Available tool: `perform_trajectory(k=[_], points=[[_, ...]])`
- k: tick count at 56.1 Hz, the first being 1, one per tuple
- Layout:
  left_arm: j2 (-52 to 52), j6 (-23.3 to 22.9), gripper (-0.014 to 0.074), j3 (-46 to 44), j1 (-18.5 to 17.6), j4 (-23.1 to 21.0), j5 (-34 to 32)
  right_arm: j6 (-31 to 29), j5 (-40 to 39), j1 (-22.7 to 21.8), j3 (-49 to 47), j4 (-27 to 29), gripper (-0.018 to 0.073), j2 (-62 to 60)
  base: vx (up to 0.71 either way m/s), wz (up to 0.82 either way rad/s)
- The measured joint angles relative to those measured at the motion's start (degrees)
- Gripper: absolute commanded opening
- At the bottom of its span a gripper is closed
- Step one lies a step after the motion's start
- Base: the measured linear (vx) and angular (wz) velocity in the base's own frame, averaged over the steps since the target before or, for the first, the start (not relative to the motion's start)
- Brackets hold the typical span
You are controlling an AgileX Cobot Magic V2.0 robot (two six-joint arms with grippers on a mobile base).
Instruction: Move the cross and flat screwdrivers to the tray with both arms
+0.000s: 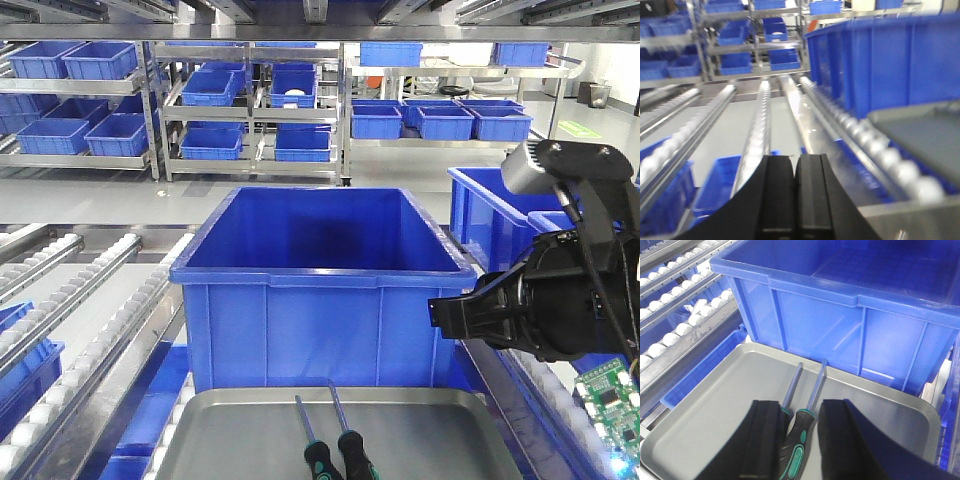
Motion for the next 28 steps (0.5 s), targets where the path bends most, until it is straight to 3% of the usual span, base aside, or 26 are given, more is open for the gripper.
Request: perform_trajectory(k=[11,28], points=[[-7.81,-9.1,-0.0003,2.88,1.99,3.21,2.7,0.0,0.07,0.0,0.0,0.05,0.0242,0.0,0.0,0.0],[-7.87,-10.29,-0.0003,2.88,2.58,3.39,3.67,0.0,0.14,0.0,0.0,0.0,0.0242,0.0,0.0,0.0]])
